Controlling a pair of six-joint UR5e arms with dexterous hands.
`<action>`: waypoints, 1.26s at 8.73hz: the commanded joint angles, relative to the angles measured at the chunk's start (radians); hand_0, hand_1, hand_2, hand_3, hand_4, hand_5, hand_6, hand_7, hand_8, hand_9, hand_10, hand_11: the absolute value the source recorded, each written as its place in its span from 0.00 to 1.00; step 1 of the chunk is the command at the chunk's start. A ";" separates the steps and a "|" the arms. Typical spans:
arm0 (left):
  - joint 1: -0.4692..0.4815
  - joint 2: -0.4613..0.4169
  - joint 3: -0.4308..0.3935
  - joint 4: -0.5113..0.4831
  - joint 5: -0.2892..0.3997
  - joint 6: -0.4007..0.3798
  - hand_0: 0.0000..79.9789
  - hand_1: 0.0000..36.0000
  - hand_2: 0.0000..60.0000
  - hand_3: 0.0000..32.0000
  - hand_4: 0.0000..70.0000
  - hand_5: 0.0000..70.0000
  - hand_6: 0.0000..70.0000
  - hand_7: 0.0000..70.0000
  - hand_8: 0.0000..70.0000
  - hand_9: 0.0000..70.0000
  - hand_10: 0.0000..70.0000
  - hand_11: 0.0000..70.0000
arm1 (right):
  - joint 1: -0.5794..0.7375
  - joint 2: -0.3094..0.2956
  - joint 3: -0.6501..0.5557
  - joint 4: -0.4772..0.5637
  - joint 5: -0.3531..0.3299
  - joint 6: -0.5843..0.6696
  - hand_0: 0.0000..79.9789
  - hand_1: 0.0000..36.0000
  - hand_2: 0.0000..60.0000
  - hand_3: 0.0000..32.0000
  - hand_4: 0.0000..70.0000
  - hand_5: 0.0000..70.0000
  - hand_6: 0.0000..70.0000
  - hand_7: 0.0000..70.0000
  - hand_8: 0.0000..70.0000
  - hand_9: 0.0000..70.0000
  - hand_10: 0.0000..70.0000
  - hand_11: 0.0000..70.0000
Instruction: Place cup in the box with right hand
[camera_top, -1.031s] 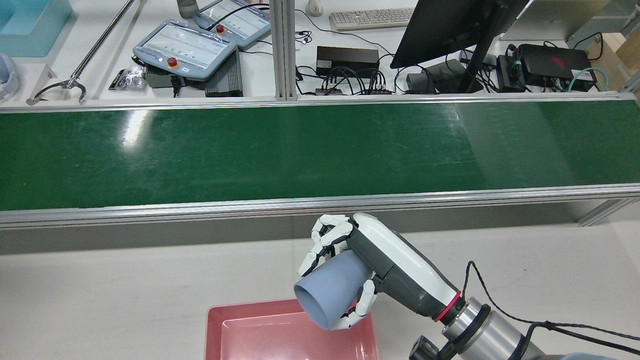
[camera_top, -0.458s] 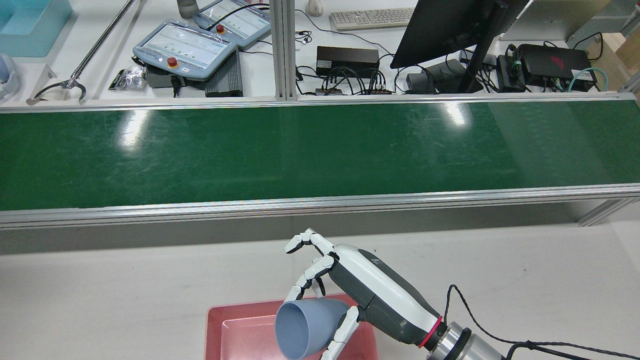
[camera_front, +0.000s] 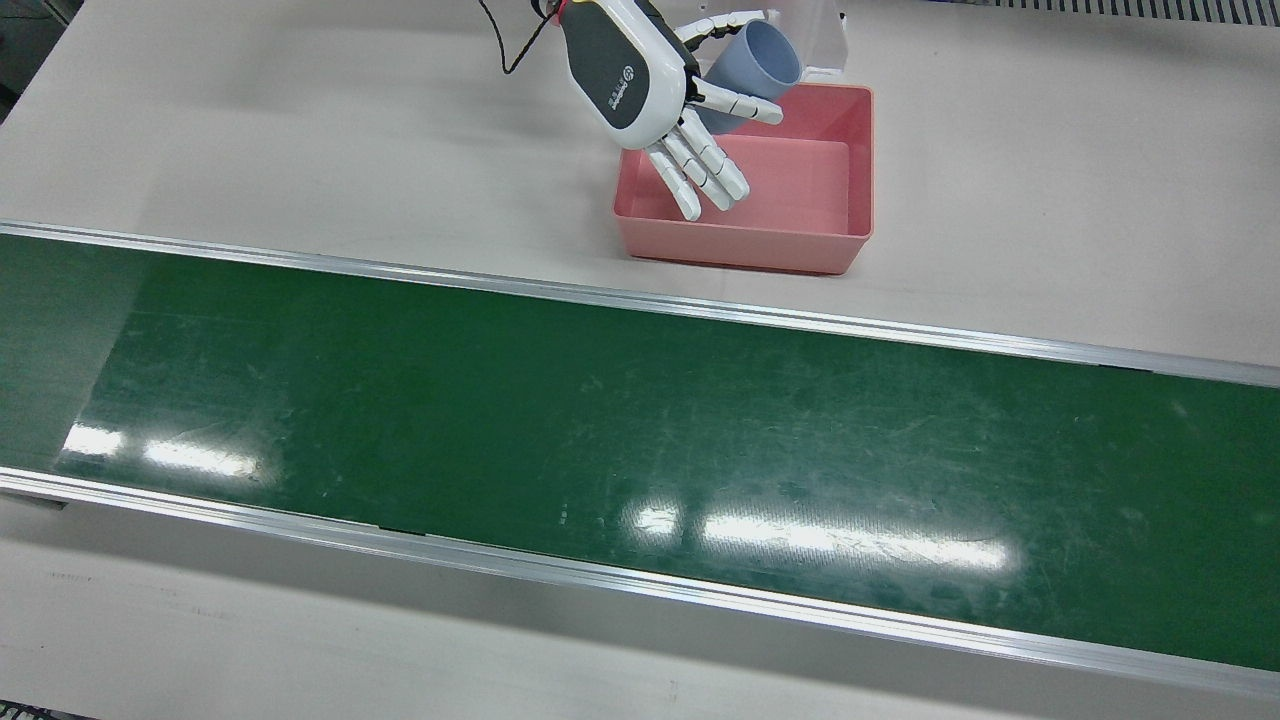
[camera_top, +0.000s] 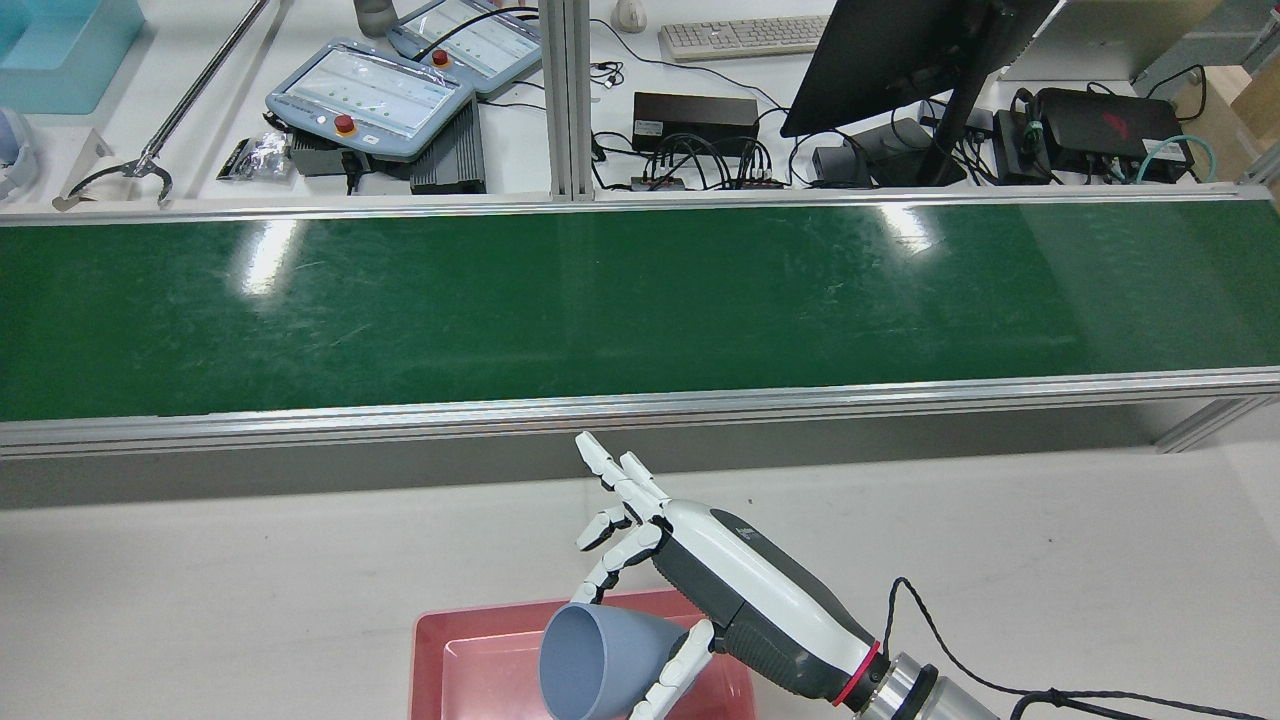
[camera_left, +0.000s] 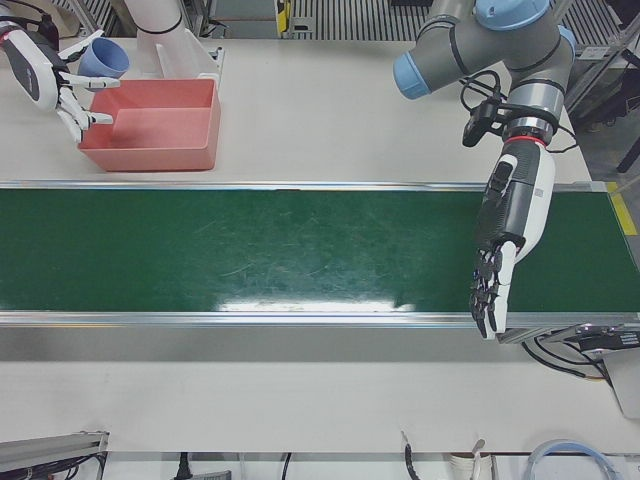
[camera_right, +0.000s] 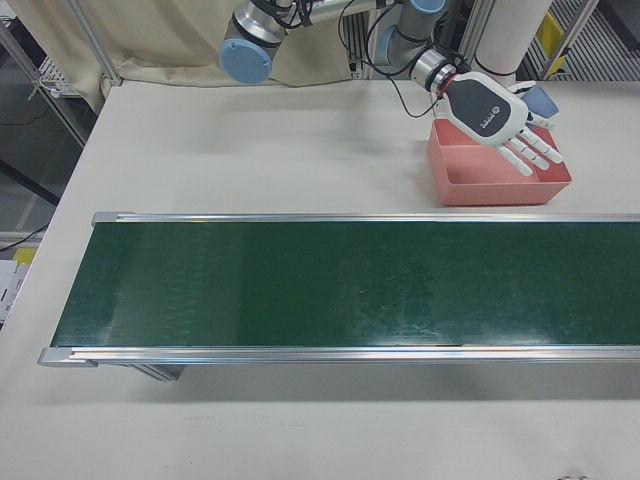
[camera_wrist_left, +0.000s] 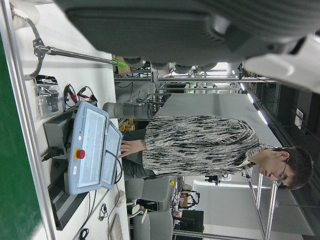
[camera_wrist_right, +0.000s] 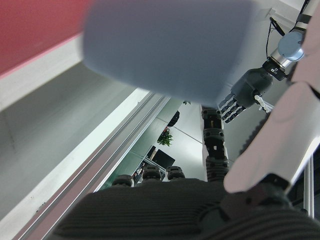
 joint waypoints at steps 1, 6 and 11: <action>0.001 0.000 0.000 0.000 0.000 0.000 0.00 0.00 0.00 0.00 0.00 0.00 0.00 0.00 0.00 0.00 0.00 0.00 | -0.001 -0.003 0.003 -0.002 -0.003 0.001 0.56 0.13 0.04 0.08 0.07 0.04 0.02 0.09 0.05 0.11 0.00 0.00; -0.001 0.000 0.000 -0.001 0.000 0.000 0.00 0.00 0.00 0.00 0.00 0.00 0.00 0.00 0.00 0.00 0.00 0.00 | 0.373 -0.285 0.179 -0.022 -0.068 0.311 0.57 0.21 0.06 0.07 0.07 0.05 0.04 0.13 0.07 0.14 0.00 0.01; 0.001 0.000 0.000 -0.001 0.000 0.000 0.00 0.00 0.00 0.00 0.00 0.00 0.00 0.00 0.00 0.00 0.00 0.00 | 1.022 -0.298 -0.178 -0.007 -0.498 0.750 0.65 0.48 0.17 0.00 0.14 0.09 0.06 0.18 0.10 0.18 0.05 0.10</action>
